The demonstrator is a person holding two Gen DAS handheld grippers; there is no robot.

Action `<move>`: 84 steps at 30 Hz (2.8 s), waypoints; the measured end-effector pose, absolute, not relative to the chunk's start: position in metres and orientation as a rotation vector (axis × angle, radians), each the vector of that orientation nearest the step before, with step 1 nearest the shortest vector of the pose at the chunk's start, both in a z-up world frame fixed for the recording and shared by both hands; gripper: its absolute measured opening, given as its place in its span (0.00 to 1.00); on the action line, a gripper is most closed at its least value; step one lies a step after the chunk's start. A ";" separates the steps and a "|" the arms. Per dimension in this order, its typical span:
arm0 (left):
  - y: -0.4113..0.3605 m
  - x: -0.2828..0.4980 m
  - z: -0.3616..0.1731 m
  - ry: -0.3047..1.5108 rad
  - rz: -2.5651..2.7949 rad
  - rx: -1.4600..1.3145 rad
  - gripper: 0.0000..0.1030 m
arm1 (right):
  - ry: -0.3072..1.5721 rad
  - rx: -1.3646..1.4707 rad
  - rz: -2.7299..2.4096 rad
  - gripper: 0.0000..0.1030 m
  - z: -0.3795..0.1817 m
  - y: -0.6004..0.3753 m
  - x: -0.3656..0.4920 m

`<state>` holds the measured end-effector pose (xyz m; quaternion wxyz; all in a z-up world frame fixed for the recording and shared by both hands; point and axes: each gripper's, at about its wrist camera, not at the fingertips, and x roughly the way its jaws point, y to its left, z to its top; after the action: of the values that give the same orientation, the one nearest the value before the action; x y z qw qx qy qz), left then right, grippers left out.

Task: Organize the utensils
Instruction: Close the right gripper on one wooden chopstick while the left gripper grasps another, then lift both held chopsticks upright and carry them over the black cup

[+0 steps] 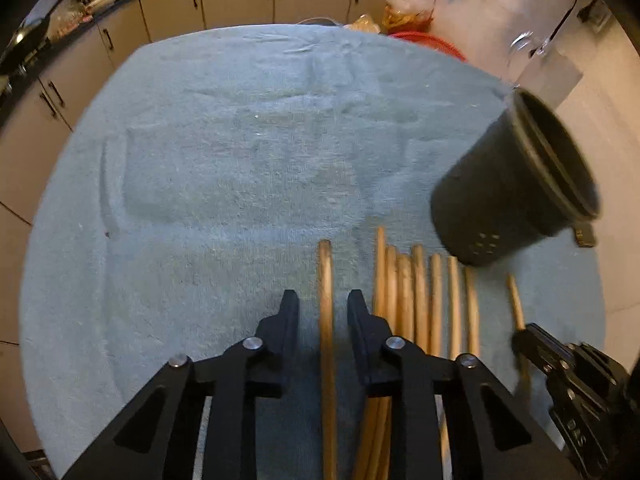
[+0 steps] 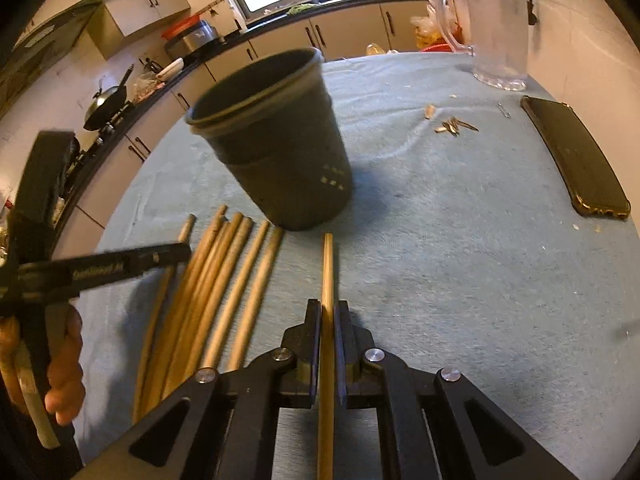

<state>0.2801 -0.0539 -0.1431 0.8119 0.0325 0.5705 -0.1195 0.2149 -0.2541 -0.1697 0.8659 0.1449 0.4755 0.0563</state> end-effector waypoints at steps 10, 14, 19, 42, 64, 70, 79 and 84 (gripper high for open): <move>-0.065 0.293 -0.144 1.222 -0.233 0.156 0.07 | 1.043 0.123 0.112 0.12 -0.167 -0.224 0.233; -0.042 0.283 -0.128 1.185 -0.211 0.059 0.07 | 1.069 0.213 0.177 0.08 -0.165 -0.233 0.240; -0.019 0.240 -0.078 1.041 -0.245 -0.079 0.07 | 0.919 0.338 0.196 0.07 -0.127 -0.256 0.208; 0.007 0.099 0.032 0.662 -0.232 -0.056 0.07 | 0.539 0.252 0.133 0.07 -0.014 -0.253 0.072; -0.034 0.205 0.093 0.519 -0.295 -0.165 0.07 | 0.419 0.268 0.210 0.07 0.052 -0.279 0.122; -0.050 0.242 0.112 0.477 -0.326 -0.222 0.07 | 0.354 0.286 0.188 0.07 0.077 -0.290 0.157; -0.084 0.275 0.094 0.430 -0.302 -0.208 0.07 | 0.318 0.324 0.156 0.07 0.080 -0.302 0.215; -0.098 0.284 0.066 0.484 -0.298 -0.179 0.07 | 0.363 0.350 0.154 0.07 0.051 -0.305 0.238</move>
<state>0.2841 -0.0976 0.0665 0.9559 -0.0881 0.2384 -0.1470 0.2385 -0.3055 0.0510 0.9655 0.1730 0.1794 0.0762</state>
